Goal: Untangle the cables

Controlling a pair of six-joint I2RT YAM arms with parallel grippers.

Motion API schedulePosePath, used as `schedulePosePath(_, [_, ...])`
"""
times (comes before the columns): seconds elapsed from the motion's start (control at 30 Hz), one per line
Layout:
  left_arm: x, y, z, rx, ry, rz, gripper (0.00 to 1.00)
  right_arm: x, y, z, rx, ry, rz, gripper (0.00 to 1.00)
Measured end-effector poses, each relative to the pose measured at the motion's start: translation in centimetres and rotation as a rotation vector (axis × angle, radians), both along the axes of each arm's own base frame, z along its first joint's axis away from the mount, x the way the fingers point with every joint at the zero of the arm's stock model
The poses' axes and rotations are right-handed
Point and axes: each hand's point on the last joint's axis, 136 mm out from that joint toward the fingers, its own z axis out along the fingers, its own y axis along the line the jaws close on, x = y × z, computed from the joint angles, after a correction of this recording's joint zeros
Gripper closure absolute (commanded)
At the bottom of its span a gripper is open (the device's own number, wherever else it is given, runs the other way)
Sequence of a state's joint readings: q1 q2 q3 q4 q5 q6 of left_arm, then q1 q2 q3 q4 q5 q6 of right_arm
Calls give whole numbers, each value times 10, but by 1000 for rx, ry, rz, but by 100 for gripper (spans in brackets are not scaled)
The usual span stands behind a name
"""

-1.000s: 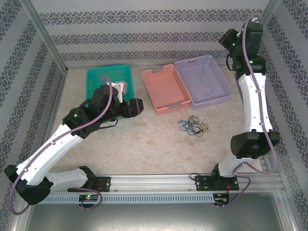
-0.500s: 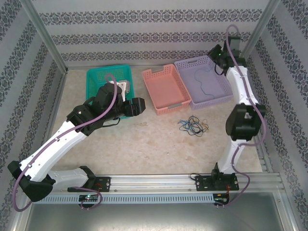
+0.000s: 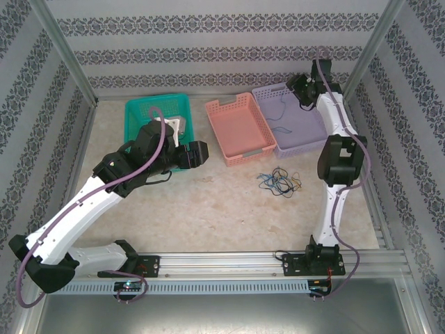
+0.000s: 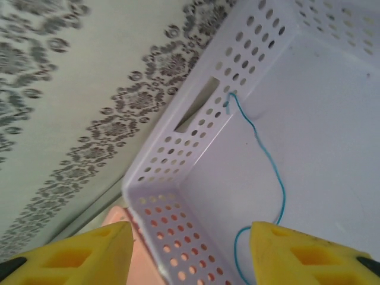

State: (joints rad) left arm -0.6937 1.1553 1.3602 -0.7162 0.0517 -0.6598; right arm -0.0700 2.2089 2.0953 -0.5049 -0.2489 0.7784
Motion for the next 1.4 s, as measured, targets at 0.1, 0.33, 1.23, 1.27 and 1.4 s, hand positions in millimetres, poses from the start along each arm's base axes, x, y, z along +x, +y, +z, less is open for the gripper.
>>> schedulePosePath(0.1, [1,-4,-4,-4,21,-11,25,-26,-3,30,-27,-31,-18,40])
schedulePosePath(0.33, [14,-20,-33,8,127,-45,29,-121,-12,73,-134,-59,-103,57])
schedulePosePath(1.23, [-14,-41,-155,-28,436,-159,58,-306,17,-156,196,532,-379,53])
schedulePosePath(1.27, [-15,-42,-155,-29,436,-161,58,-310,18,-160,209,546,-393,53])
schedulePosePath(1.4, [-17,-43,-152,-34,431,-161,58,-312,22,-167,226,571,-399,57])
